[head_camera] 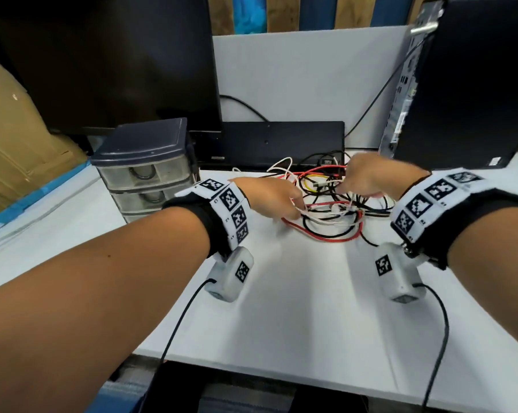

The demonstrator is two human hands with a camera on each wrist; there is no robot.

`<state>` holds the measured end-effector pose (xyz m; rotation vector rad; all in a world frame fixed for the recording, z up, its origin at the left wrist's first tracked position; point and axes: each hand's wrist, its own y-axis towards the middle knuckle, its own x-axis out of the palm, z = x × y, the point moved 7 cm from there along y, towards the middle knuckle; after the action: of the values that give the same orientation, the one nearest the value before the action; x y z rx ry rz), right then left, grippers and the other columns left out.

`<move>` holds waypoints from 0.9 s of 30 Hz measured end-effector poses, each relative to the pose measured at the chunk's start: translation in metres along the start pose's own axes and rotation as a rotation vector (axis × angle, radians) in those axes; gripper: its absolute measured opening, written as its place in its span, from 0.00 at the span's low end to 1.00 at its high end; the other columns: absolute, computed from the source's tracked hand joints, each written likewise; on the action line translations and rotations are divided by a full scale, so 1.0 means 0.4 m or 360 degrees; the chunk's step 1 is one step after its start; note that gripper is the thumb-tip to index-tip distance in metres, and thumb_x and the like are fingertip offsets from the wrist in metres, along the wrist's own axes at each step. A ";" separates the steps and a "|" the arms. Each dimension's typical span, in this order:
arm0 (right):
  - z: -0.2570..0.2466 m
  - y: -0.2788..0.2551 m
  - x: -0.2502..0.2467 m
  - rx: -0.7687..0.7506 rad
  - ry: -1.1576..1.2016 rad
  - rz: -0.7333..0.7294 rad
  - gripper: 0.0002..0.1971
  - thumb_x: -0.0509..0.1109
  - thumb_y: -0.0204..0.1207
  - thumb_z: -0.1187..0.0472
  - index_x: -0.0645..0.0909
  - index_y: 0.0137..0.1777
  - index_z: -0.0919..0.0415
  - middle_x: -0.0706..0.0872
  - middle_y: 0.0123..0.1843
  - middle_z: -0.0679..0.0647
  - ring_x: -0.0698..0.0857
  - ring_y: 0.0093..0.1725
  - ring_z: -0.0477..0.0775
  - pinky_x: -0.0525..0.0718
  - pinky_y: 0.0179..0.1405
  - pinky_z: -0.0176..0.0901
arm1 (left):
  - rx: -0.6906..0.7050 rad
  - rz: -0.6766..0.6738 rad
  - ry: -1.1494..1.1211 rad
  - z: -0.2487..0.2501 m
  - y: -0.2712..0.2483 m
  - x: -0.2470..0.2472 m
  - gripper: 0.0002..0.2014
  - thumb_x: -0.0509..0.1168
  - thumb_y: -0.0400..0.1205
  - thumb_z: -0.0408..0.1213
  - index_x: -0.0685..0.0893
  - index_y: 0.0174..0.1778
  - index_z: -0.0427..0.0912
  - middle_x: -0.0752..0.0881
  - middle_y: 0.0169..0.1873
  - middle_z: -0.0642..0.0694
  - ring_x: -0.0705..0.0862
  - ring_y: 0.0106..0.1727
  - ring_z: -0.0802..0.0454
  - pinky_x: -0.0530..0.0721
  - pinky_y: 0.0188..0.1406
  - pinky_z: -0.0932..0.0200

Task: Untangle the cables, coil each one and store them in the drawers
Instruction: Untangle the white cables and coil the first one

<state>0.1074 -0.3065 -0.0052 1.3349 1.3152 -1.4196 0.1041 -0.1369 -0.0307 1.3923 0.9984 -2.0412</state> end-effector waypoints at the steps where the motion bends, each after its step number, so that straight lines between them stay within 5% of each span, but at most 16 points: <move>1: 0.004 0.000 0.029 0.0020 -0.0053 -0.0048 0.18 0.73 0.81 0.51 0.81 0.38 0.65 0.82 0.34 0.56 0.80 0.32 0.54 0.76 0.27 0.41 | -0.0010 0.0005 0.0011 -0.002 0.004 0.001 0.11 0.68 0.86 0.46 0.85 0.64 0.53 0.83 0.59 0.52 0.84 0.59 0.50 0.84 0.60 0.52; 3: 0.010 0.008 0.069 0.0024 -0.0145 -0.0057 0.15 0.73 0.81 0.54 0.79 0.38 0.64 0.80 0.35 0.55 0.78 0.32 0.52 0.72 0.25 0.40 | 0.0010 0.0074 0.0041 -0.003 0.004 -0.010 0.05 0.72 0.84 0.44 0.84 0.54 0.53 0.81 0.47 0.56 0.80 0.48 0.54 0.79 0.43 0.58; 5: 0.008 0.016 0.076 0.0007 -0.0137 -0.0002 0.08 0.68 0.81 0.60 0.80 0.42 0.65 0.80 0.39 0.56 0.77 0.34 0.53 0.70 0.24 0.41 | 0.0056 0.0224 0.0047 -0.003 -0.005 -0.036 0.04 0.72 0.84 0.43 0.85 0.49 0.49 0.79 0.41 0.59 0.78 0.45 0.55 0.73 0.38 0.64; 9: 0.024 -0.001 0.031 0.0018 0.0175 0.0277 0.08 0.62 0.80 0.63 0.77 0.41 0.65 0.81 0.48 0.61 0.78 0.45 0.62 0.77 0.38 0.43 | 0.0064 0.0648 -0.0111 -0.018 -0.037 -0.117 0.18 0.65 0.90 0.44 0.86 0.41 0.32 0.88 0.37 0.38 0.87 0.43 0.42 0.85 0.45 0.52; 13: 0.046 -0.056 -0.073 -0.0016 0.0779 0.0849 0.14 0.62 0.84 0.64 0.87 0.41 0.63 0.86 0.45 0.65 0.82 0.50 0.67 0.82 0.51 0.46 | -0.0032 0.1076 -0.0388 -0.047 -0.087 -0.196 0.18 0.64 0.90 0.42 0.88 0.42 0.32 0.90 0.36 0.36 0.91 0.38 0.48 0.89 0.46 0.49; 17: 0.032 -0.117 -0.163 -0.0127 0.1154 0.1218 0.13 0.64 0.82 0.66 0.90 0.42 0.65 0.87 0.35 0.61 0.83 0.35 0.59 0.86 0.43 0.46 | -0.0044 0.1426 -0.0878 -0.067 -0.166 -0.268 0.16 0.63 0.90 0.42 0.91 0.52 0.33 0.91 0.44 0.34 0.93 0.42 0.50 0.92 0.53 0.45; 21: -0.010 -0.172 -0.216 -0.0268 0.1097 0.1418 0.13 0.63 0.81 0.67 0.90 0.47 0.63 0.85 0.50 0.59 0.82 0.47 0.54 0.78 0.51 0.40 | 0.0072 0.1276 -0.1354 -0.051 -0.218 -0.290 0.13 0.59 0.92 0.37 0.88 0.65 0.42 0.90 0.56 0.41 0.91 0.56 0.53 0.90 0.58 0.61; 27: -0.056 -0.221 -0.264 -0.0371 0.0913 0.1543 0.11 0.64 0.83 0.66 0.89 0.56 0.59 0.78 0.55 0.55 0.78 0.54 0.53 0.77 0.55 0.45 | 0.0059 0.1057 -0.1371 -0.049 -0.252 -0.281 0.11 0.62 0.90 0.36 0.91 0.58 0.43 0.91 0.58 0.44 0.90 0.60 0.53 0.87 0.67 0.57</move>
<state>0.0421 -0.2812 0.1154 1.9019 0.8694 -0.2232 0.0847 -0.0607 0.0996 0.5818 0.0963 -1.8175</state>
